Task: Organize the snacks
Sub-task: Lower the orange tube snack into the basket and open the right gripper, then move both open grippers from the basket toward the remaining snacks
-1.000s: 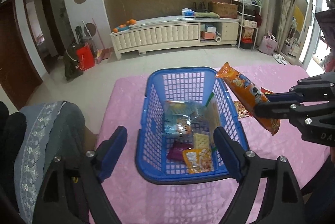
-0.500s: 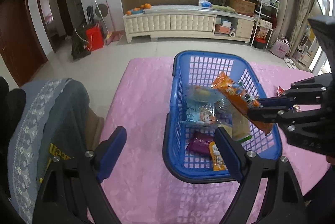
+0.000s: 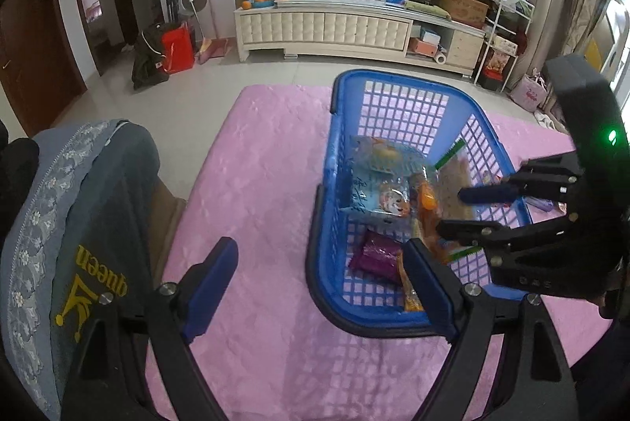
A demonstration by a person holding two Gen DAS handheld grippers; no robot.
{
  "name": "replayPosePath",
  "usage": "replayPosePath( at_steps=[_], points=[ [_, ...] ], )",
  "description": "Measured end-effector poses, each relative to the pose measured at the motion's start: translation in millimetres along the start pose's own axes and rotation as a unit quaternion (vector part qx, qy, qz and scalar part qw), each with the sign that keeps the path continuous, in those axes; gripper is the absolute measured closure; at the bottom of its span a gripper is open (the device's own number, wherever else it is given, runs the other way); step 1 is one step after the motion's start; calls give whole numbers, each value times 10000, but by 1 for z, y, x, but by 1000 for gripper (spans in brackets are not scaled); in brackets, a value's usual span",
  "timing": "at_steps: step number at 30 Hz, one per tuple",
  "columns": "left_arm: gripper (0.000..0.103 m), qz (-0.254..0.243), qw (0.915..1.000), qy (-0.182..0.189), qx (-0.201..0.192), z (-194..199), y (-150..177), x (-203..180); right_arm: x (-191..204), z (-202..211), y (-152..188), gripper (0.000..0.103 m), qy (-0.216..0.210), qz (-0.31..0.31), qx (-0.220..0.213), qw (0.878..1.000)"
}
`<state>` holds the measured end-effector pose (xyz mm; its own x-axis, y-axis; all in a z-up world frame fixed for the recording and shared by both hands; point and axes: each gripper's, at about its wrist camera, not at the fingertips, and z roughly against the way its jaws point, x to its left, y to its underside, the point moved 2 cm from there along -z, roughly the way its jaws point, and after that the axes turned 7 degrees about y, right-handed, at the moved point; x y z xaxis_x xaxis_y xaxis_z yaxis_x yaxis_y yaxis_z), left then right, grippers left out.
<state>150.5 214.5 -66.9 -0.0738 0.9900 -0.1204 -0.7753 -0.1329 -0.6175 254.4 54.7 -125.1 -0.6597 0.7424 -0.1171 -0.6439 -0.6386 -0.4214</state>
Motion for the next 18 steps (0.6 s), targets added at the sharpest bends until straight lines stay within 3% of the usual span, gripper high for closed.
replayPosePath(
  at_steps=[2, 4, 18],
  points=[
    [19, -46, 10000, 43, -35, 5, 3, -6, -6, 15, 7, 32, 18, -189, -314, 9993],
    [19, -117, 9999, 51, -88, 11, 5, -12, -11, 32, 15, 26, 72, -347, -546, 9979],
    [19, -510, 9967, 430, -468, 57, 21, -90, -52, 125, 96, 25, 404, -1019, -1076, 9881]
  ],
)
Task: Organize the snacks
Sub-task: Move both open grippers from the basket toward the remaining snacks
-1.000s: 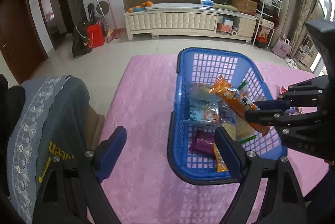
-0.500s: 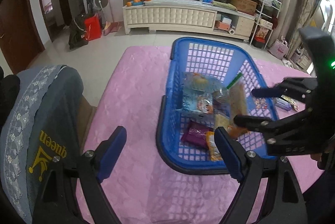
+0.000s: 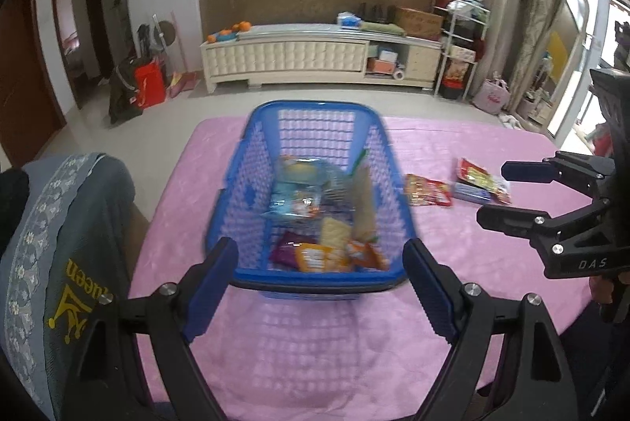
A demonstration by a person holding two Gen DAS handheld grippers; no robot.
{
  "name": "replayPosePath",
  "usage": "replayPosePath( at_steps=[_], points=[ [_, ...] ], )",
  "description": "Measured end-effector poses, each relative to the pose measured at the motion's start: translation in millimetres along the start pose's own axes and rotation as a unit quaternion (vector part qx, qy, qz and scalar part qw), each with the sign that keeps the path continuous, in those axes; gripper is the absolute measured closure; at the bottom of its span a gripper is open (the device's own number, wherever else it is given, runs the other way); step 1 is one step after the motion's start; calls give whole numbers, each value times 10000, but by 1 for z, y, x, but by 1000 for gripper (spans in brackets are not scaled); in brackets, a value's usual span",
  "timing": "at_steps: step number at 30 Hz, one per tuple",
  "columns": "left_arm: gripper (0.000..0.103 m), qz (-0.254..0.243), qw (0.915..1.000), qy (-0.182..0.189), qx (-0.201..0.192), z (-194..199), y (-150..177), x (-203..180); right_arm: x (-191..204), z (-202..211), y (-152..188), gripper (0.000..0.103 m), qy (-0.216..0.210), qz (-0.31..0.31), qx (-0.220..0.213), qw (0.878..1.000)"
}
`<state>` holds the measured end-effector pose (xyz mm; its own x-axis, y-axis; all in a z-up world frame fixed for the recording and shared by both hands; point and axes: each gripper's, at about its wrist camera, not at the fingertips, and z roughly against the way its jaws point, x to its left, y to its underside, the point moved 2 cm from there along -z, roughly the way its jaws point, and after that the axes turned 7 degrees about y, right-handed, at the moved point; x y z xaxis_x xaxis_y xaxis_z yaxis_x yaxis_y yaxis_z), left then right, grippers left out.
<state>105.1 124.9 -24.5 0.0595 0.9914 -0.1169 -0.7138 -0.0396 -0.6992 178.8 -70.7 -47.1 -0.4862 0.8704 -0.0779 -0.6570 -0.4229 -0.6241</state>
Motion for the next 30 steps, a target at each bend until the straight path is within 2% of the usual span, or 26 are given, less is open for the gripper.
replayPosePath(
  at_steps=[9, 13, 22, 30],
  points=[
    [19, -566, 9979, 299, -1, -6, -8, -71, -49, 36, 31, 25, 266, -115, -124, 9995],
    [19, -605, 9960, 654, 78, -22, -14, -97, -80, 41, 44, 25, 380, -253, -71, 9989],
    [19, -933, 9918, 780, 386, -68, -26, -153, -133, 34, 69, 25, 617, -443, 163, 9970],
    [19, -1048, 9882, 808, 776, -114, -34, -179, -179, 18, 83, 25, 642, -817, 269, 9942]
  ],
)
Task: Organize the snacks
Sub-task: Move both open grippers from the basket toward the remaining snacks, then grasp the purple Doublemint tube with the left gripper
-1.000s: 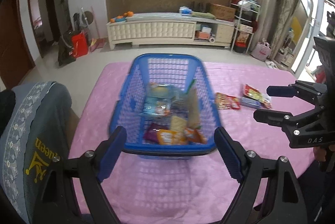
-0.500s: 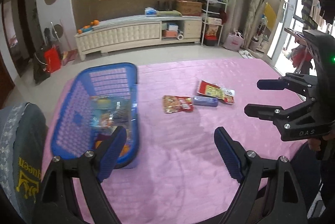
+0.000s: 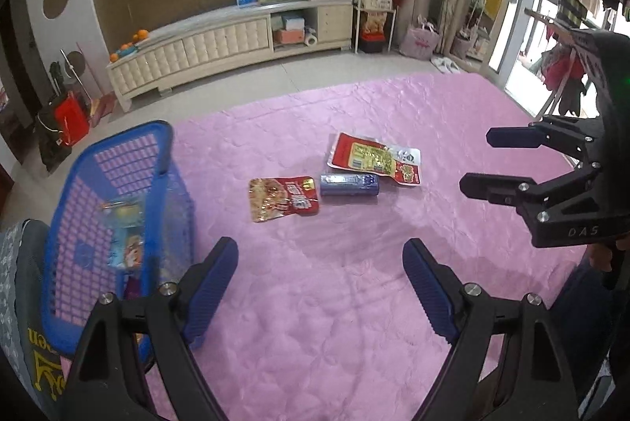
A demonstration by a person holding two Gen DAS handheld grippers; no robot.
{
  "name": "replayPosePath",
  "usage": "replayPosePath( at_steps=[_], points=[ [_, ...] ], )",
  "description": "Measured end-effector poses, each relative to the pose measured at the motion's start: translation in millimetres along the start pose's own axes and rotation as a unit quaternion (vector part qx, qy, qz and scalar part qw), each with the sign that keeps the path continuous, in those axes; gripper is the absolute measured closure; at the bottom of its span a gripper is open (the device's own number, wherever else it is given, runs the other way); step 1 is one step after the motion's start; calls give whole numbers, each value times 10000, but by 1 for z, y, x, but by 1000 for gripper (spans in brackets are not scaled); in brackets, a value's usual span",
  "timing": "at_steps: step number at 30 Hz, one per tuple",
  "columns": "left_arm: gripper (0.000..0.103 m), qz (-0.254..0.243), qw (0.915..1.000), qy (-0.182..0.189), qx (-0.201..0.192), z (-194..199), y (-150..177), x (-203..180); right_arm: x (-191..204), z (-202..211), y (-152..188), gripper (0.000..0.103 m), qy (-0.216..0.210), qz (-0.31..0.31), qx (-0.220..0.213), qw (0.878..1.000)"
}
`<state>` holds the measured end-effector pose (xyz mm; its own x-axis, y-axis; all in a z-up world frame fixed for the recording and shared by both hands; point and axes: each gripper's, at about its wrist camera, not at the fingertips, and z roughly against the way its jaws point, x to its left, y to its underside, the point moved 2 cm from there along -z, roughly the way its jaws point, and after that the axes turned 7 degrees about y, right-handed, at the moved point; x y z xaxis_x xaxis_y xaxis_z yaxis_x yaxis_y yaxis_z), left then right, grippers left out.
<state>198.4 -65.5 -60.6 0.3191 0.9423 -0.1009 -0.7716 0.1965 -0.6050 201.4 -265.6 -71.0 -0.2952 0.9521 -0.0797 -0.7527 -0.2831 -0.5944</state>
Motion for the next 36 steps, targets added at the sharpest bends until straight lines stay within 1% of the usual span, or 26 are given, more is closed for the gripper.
replayPosePath(
  at_steps=[3, 8, 9, 11, 13, 14, 18, 21, 24, 28, 32, 36],
  points=[
    [19, -52, 9998, 38, 175, -20, -8, -4, -16, -15, 2, 25, -117, -249, 106, 9996],
    [19, -110, 9990, 264, 339, -54, -24, -10, -35, -37, 2, 25, 0, -514, 243, 9984],
    [19, -88, 9988, 356, 336, -62, -28, -11, -40, -42, 2, 25, 0, -627, 258, 9977],
    [19, -69, 9977, 485, 472, -80, -33, -13, -51, -51, 1, 25, -57, -896, 315, 9955],
    [19, -95, 9967, 543, 591, -98, -37, -16, -60, -61, -1, 25, -84, -1140, 391, 9927],
    [19, -143, 9963, 552, 648, -106, -39, -17, -65, -67, -2, 25, -19, -1242, 411, 9914],
    [19, -243, 9944, 568, 854, -135, -46, -18, -78, -82, -3, 25, 251, -1410, 390, 9889],
    [19, -337, 9926, 577, 1012, -154, -51, -19, -86, -95, 2, 25, 228, -1554, 419, 9867],
    [19, -371, 9907, 730, 1087, -168, -54, -18, -93, -108, 8, 25, 219, -1601, 560, 9853],
    [19, -387, 9884, 727, 1279, -188, -56, -15, -102, -117, 14, 24, 237, -1739, 654, 9823],
    [19, -699, 9858, 506, 1444, -207, -59, -17, -108, -118, 16, 24, 269, -1733, 670, 9822],
    [19, -982, 9833, 299, 1504, -219, -61, -21, -110, -116, 18, 24, 225, -1746, 682, 9820]
  ],
)
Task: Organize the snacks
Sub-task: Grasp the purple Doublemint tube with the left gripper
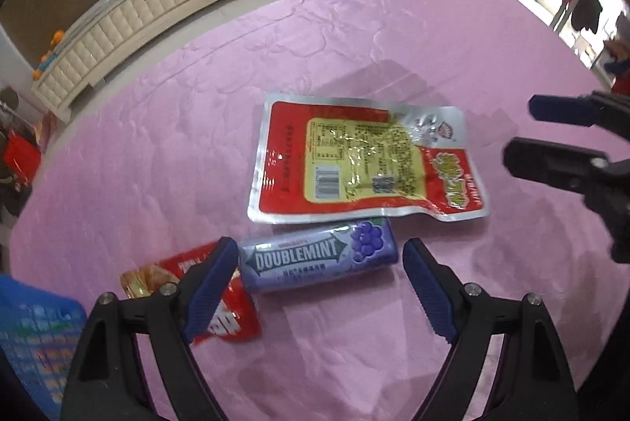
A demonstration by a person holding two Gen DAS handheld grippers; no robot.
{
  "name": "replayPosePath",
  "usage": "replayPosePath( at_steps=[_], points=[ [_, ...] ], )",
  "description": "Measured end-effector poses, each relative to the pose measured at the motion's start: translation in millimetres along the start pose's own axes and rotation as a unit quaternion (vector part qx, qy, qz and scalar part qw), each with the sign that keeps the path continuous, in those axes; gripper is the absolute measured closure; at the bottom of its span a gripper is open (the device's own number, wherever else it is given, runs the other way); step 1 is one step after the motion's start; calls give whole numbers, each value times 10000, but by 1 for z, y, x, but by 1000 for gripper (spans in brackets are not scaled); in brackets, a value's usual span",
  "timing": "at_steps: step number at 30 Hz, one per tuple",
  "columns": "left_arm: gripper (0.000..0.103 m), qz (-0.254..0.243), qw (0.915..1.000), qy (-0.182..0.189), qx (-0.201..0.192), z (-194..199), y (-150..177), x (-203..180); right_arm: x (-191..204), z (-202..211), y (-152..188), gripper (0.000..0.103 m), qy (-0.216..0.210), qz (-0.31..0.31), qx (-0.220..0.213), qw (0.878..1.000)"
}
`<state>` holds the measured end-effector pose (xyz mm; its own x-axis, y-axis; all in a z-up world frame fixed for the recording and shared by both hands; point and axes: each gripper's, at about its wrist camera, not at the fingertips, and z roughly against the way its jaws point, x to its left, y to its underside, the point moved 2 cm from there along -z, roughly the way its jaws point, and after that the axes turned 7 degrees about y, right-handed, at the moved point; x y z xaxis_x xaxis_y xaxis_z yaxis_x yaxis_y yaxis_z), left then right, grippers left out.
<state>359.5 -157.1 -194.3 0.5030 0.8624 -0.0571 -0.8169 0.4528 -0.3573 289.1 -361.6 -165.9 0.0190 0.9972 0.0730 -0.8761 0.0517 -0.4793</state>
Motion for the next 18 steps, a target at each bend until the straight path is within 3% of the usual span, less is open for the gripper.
replayPosePath(
  at_steps=[4, 10, 18],
  points=[
    [19, 95, 9997, 24, 213, -12, -2, 3, -1, 0, 1, 24, 15, 2, 6, 10000],
    [21, 663, 9974, 277, 83, -13, -2, 17, -3, 3, -3, 24, 155, 69, -111, 9998],
    [21, 477, 9986, 76, -210, 7, 17, 1, 0, 1, -4, 24, 52, 223, -102, 9997]
  ],
)
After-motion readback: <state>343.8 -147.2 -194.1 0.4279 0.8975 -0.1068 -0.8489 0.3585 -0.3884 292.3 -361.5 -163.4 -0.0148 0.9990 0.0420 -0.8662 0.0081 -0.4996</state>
